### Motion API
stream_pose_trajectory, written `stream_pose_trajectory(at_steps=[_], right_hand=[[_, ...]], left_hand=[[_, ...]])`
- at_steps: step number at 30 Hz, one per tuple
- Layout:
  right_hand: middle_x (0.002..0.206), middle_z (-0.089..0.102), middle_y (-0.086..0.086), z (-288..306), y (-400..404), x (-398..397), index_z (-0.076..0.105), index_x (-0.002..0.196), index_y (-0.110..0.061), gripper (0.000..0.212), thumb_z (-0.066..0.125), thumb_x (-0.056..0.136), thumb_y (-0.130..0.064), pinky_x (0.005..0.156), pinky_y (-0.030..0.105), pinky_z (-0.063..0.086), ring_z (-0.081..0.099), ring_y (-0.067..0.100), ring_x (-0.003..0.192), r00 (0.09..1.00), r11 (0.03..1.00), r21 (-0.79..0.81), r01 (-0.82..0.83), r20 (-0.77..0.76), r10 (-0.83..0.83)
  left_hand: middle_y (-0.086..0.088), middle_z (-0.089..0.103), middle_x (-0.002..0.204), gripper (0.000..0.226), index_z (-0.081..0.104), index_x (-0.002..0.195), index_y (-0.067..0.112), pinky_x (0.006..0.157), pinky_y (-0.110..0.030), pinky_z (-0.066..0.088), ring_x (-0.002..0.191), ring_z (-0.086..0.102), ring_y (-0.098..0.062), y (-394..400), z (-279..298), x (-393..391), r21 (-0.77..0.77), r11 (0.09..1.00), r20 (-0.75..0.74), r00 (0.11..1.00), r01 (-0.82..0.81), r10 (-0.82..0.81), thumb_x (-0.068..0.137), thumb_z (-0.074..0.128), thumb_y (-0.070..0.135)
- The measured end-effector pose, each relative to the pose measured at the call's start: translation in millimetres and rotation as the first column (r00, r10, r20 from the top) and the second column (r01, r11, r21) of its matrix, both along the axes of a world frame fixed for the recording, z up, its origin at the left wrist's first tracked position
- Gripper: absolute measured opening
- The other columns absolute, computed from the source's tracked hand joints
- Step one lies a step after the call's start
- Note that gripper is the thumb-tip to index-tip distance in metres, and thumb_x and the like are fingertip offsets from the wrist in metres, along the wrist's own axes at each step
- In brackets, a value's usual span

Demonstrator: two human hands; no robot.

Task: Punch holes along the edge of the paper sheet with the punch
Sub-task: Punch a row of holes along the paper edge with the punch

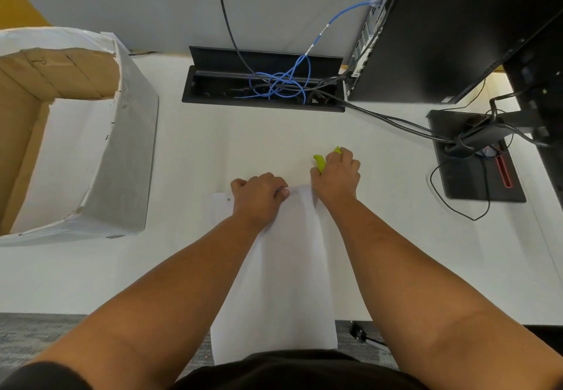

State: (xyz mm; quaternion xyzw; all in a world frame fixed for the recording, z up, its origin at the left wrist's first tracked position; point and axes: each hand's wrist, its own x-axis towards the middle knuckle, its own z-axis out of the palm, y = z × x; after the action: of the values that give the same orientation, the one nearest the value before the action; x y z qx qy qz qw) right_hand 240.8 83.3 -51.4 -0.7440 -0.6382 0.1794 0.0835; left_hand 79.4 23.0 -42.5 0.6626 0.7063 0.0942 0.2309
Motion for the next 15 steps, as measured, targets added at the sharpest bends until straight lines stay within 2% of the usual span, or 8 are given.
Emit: stream_pose_trajectory(at_steps=[3,9,11,12,15], right_hand=[[0.157,0.021,0.011,-3,-2,5,0.044,0.138,-0.005,0.054,0.056,0.094,-0.034,0.102,0.043,0.035,0.032,0.034,0.131,0.999,0.999,-0.022,0.032,-0.017,-0.033],[0.162,0.007,0.015,-6,-2,13,0.04,0.142,-0.006,0.055,0.056,0.094,-0.03,0.113,0.042,0.028,0.022,0.034,0.141,0.998,0.998,-0.034,0.057,0.003,-0.057],[0.161,0.014,0.016,-4,-6,12,0.045,0.138,-0.01,0.05,0.058,0.092,-0.025,0.115,0.043,0.024,0.021,0.034,0.142,0.999,0.998,0.046,0.031,-0.009,-0.031],[0.157,0.023,0.015,-2,-8,11,0.05,0.135,-0.011,0.046,0.058,0.091,-0.022,0.113,0.042,0.026,0.025,0.034,0.14,0.999,0.994,0.106,0.019,-0.038,-0.015],[0.129,0.053,0.01,10,-11,6,0.065,0.118,-0.012,0.029,0.053,0.091,-0.011,0.098,0.036,0.038,0.044,0.032,0.118,0.984,0.964,0.264,-0.026,-0.166,0.071]], left_hand=[[0.01,0.062,0.091,0.023,0.067,0.093,0.034,0.087,-0.038,0.024,0.086,0.056,-0.015,0,1,0,0.015,1.0,0.008,1.0,-0.007,0.007,0.099,0.045,0.037],[0.01,0.061,0.09,0.023,0.066,0.091,0.034,0.088,-0.038,0.026,0.085,0.056,-0.015,-1,3,2,0.032,0.999,0.005,1.0,-0.006,0.006,0.099,0.045,0.036],[0.009,0.061,0.091,0.023,0.067,0.093,0.034,0.088,-0.038,0.025,0.085,0.057,-0.016,-2,5,2,0.039,0.999,-0.007,1.0,-0.003,0.003,0.099,0.045,0.036],[0.009,0.061,0.091,0.023,0.067,0.094,0.034,0.088,-0.038,0.025,0.086,0.057,-0.016,-2,6,2,0.043,0.999,-0.008,1.0,-0.001,0.002,0.099,0.044,0.036],[0.008,0.061,0.09,0.024,0.067,0.093,0.033,0.085,-0.037,0.024,0.085,0.057,-0.016,-1,11,2,0.068,0.998,-0.015,1.0,0.005,-0.004,0.099,0.044,0.037]])
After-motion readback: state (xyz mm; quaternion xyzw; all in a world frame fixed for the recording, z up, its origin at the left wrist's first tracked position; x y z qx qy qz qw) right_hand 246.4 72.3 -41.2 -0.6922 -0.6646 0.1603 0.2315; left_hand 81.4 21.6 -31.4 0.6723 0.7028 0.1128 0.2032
